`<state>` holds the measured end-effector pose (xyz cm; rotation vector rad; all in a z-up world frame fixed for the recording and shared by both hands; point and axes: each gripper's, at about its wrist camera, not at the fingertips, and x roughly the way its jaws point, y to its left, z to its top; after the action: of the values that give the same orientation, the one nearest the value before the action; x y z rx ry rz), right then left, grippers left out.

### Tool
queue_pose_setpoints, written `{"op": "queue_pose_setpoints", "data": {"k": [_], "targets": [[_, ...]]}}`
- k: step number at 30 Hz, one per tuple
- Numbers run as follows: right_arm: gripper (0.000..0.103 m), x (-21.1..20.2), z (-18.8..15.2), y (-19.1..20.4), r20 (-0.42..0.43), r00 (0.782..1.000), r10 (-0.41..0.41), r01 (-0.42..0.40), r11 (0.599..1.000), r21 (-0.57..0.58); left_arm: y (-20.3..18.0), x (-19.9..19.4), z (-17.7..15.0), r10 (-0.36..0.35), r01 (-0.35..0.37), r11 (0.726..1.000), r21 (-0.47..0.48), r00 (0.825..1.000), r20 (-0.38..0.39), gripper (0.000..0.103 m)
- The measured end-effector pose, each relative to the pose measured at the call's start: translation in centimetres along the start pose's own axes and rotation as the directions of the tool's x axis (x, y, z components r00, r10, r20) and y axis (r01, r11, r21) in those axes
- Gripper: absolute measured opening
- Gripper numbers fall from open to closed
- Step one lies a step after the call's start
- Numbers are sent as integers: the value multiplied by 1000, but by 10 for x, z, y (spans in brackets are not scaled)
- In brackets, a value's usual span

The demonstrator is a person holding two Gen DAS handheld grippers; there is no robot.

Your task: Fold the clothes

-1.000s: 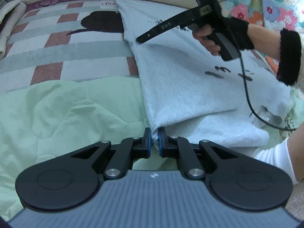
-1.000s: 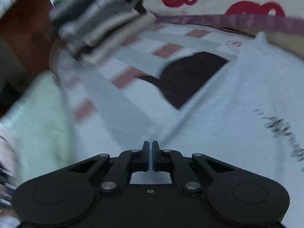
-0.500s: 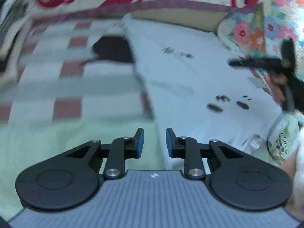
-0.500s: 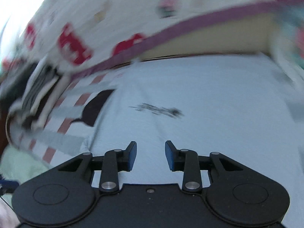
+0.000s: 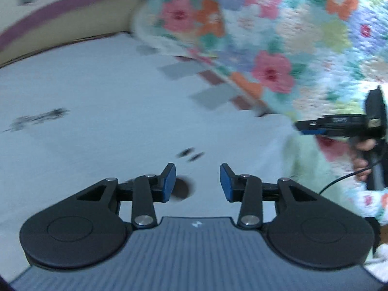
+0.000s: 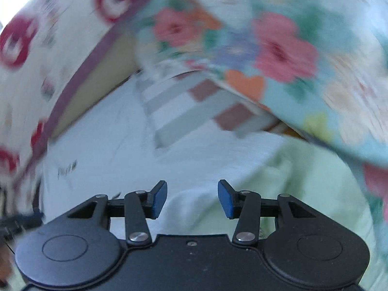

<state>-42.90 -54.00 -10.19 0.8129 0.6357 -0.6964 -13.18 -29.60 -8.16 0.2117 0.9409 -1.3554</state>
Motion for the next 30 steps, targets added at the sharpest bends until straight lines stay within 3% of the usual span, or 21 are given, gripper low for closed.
{"op": "queue_pose_setpoints", "data": {"k": [3,6,11,13,14,15,17,20,22,26,28,30], "targets": [[52,15,-4,-27,35,999,6,-10,992,129,-23,42,6,-88,90,995,35,995,-51,39],[52,28,-8,-48,74,997,8,-25,974,223,-43,75,5,-104,112,991,70,989,-107,39],[52,47,-9,-73,114,993,33,-66,951,303,-54,105,-11,-141,151,987,49,975,-172,40],[48,51,-8,-74,154,987,38,-80,958,277,-56,112,-19,-146,160,986,53,969,-198,39],[17,51,-7,-70,185,982,38,-80,971,224,-59,111,-24,-151,169,983,70,965,-213,39],[4,49,-5,-64,211,977,44,-77,985,153,-62,110,-29,-156,179,980,86,961,-229,39],[3,31,-4,-48,305,950,63,-73,997,20,-65,108,-36,-196,221,972,73,947,-255,39],[3,23,0,-46,342,936,79,-80,997,-11,-68,113,-49,-251,277,960,38,913,-321,39],[3,33,0,-50,308,950,46,-43,999,-16,-71,121,-56,-228,262,964,51,907,-353,37],[3,48,-2,-60,274,961,21,-28,999,24,-74,113,-51,-274,317,946,62,890,-365,37],[3,51,-2,-61,267,963,22,-31,999,29,-68,99,-41,-348,374,927,16,878,-328,38],[3,53,-2,-62,263,965,24,-33,999,32,-59,88,-25,-397,402,915,-35,881,-256,40]]}}
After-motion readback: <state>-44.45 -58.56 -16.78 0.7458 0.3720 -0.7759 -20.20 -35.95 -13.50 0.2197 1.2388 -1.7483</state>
